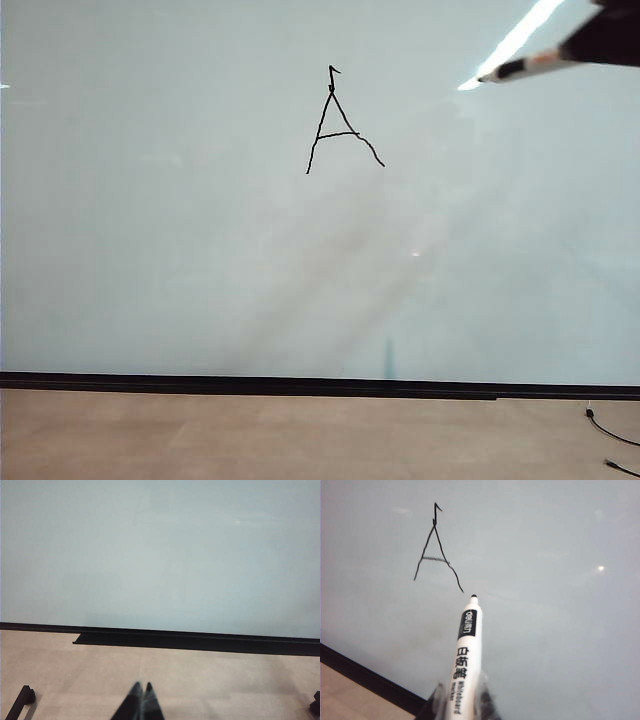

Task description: Pick up the pen on the shelf to the right of the whiteboard and write the letter A.

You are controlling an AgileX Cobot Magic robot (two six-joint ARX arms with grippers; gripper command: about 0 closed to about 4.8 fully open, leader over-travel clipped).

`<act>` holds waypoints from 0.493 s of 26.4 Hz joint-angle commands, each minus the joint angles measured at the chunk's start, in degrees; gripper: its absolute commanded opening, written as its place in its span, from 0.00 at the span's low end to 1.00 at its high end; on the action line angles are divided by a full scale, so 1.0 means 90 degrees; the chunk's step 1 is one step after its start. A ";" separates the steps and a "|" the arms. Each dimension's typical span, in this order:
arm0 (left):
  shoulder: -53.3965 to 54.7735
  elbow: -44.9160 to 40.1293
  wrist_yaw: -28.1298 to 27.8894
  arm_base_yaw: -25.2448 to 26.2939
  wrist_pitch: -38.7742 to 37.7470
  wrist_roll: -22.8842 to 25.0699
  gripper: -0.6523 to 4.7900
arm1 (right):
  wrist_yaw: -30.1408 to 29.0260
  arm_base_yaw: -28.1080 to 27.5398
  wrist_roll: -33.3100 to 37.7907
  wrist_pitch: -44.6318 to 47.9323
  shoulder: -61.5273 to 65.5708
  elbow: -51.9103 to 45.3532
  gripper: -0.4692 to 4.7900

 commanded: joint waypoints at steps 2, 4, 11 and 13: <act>0.0002 0.0019 0.0024 -0.0002 0.0036 0.0024 0.11 | 0.0155 -0.0002 -0.0005 -0.0546 -0.0828 -0.0308 0.08; 0.0002 0.0019 0.0022 -0.0002 0.0039 0.0027 0.11 | 0.0177 -0.0002 -0.0005 -0.0845 -0.1236 -0.0447 0.08; 0.0002 0.0019 0.0022 -0.0002 0.0039 0.0024 0.11 | 0.0330 -0.0002 0.0046 -0.1430 -0.2540 -0.0913 0.08; 0.0002 0.0019 0.0024 -0.0002 0.0039 0.0027 0.11 | 0.0367 -0.0002 0.0085 -0.1637 -0.2897 -0.0998 0.08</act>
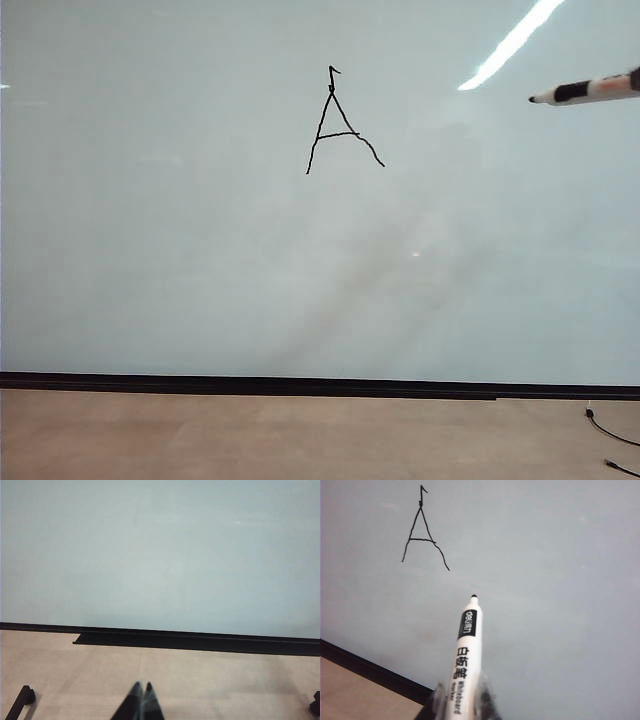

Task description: Pick up the pen on the shelf to the right of the whiteboard and write the letter A.

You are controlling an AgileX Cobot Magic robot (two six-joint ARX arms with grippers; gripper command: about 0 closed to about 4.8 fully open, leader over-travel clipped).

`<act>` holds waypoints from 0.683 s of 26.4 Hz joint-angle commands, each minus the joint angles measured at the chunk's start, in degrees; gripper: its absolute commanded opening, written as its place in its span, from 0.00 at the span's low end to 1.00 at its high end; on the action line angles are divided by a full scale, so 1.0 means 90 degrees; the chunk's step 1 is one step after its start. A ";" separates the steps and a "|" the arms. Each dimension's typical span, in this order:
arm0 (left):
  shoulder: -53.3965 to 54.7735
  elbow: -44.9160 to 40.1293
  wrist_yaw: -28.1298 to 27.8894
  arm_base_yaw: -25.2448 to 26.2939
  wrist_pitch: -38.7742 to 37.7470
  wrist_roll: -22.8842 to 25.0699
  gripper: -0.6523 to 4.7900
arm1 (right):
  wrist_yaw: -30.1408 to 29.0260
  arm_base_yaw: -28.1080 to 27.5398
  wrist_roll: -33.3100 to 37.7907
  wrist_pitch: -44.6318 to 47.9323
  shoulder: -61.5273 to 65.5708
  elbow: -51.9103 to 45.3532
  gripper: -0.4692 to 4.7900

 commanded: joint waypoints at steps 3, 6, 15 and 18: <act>0.0002 0.0019 0.0027 -0.0002 0.0036 0.0027 0.11 | 0.0143 -0.0007 0.0102 -0.0369 -0.0454 -0.0097 0.08; 0.0002 0.0019 0.0019 -0.0002 0.0039 0.0027 0.11 | 0.0143 -0.0024 0.0100 -0.0486 -0.0459 -0.0100 0.09; 0.0002 0.0019 0.0027 -0.0002 0.0039 0.0027 0.11 | 0.0189 -0.0471 0.0095 -0.0590 -0.0459 -0.0155 0.09; 0.0002 0.0019 0.0027 -0.0002 0.0039 0.0027 0.11 | 0.0199 -0.0787 0.0095 -0.0600 -0.0459 -0.0155 0.09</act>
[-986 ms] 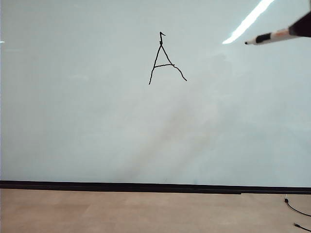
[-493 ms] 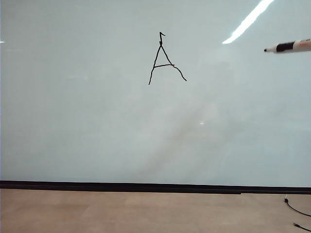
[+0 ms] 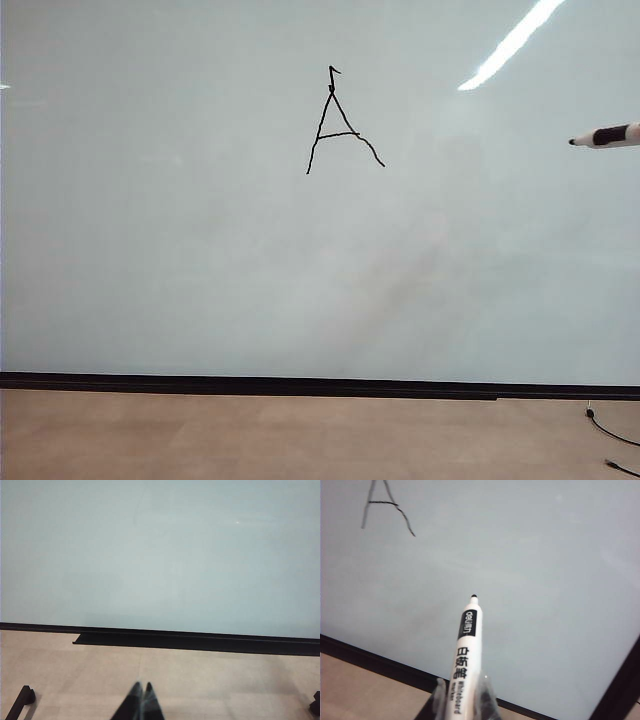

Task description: Pick up the pen on the shelf to the right of the whiteboard and write the letter A.

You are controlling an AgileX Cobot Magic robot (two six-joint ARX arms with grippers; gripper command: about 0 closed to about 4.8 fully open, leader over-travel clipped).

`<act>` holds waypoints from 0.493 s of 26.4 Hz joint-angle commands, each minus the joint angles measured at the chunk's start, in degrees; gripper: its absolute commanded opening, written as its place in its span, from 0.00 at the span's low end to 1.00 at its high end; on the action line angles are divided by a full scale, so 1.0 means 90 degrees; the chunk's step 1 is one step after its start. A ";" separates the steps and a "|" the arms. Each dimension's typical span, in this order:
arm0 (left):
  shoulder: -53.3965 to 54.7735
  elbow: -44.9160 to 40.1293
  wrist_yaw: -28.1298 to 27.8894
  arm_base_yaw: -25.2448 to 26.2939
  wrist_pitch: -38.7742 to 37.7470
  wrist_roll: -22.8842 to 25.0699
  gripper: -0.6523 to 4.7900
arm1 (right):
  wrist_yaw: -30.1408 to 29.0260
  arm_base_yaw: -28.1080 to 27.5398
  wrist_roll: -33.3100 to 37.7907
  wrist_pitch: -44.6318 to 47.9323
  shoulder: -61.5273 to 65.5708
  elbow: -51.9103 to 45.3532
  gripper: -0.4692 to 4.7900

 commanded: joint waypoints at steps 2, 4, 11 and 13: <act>0.0005 0.0019 0.0024 -0.0002 0.0039 0.0027 0.11 | 0.0044 -0.0476 0.0032 0.0083 -0.0002 0.0024 0.09; 0.0005 0.0019 0.0024 -0.0002 0.0039 0.0029 0.11 | 0.0053 -0.0811 0.0056 0.0085 -0.0002 0.0024 0.09; 0.0005 0.0019 0.0024 -0.0002 0.0039 0.0027 0.11 | -0.0260 -0.1982 0.0083 0.0083 -0.0002 0.0024 0.09; 0.0005 0.0019 0.0024 -0.0002 0.0039 0.0029 0.11 | -0.0449 -0.2334 0.0083 0.0083 -0.0002 0.0024 0.09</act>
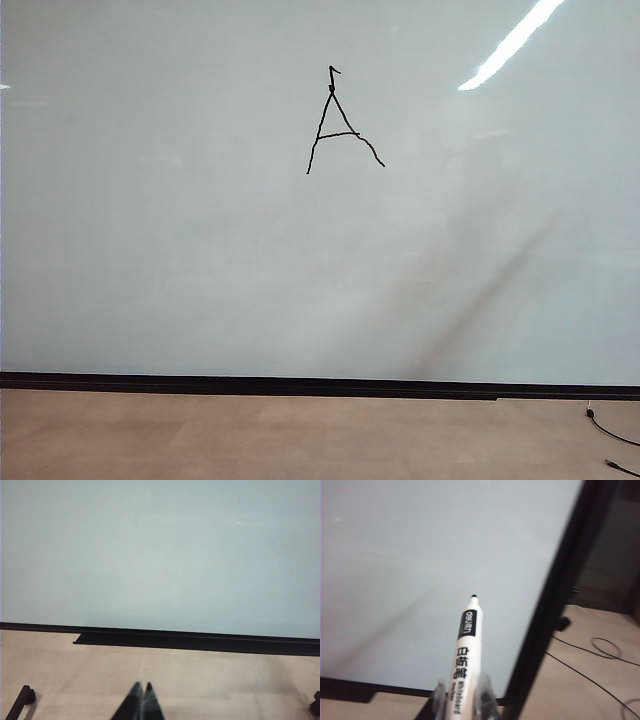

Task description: Pick up the pen on the shelf to the right of the whiteboard and write the letter A.

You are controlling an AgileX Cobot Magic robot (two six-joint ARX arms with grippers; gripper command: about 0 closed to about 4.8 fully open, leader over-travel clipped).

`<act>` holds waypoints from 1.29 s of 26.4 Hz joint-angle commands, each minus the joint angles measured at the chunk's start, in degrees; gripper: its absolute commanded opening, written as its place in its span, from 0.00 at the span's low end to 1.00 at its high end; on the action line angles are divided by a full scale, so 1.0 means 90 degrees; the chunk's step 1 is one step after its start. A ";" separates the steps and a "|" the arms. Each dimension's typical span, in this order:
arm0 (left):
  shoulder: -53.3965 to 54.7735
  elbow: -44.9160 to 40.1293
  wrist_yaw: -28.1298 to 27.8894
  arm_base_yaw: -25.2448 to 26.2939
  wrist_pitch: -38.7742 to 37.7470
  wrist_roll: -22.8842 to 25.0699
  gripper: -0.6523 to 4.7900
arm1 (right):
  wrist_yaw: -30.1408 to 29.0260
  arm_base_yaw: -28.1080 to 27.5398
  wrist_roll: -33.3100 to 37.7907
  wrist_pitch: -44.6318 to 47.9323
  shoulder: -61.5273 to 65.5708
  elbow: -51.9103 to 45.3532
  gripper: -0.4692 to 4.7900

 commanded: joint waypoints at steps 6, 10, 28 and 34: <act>0.0005 0.0019 0.0024 -0.0002 0.0039 0.0029 0.11 | -0.1489 -0.1676 0.0029 0.0075 -0.0002 0.0024 0.09; 0.0005 0.0019 0.0024 -0.0002 0.0039 0.0027 0.11 | -0.1965 -0.2297 0.0347 0.0085 -0.0002 0.0022 0.09; 0.0005 0.0019 0.0024 -0.0002 0.0039 0.0027 0.11 | -0.2067 -0.2322 0.0486 -0.0180 -0.0002 0.0022 0.09; 0.0005 0.0019 0.0024 -0.0002 0.0039 0.0027 0.11 | -0.2067 -0.2324 0.0483 -0.0182 -0.0002 0.0022 0.09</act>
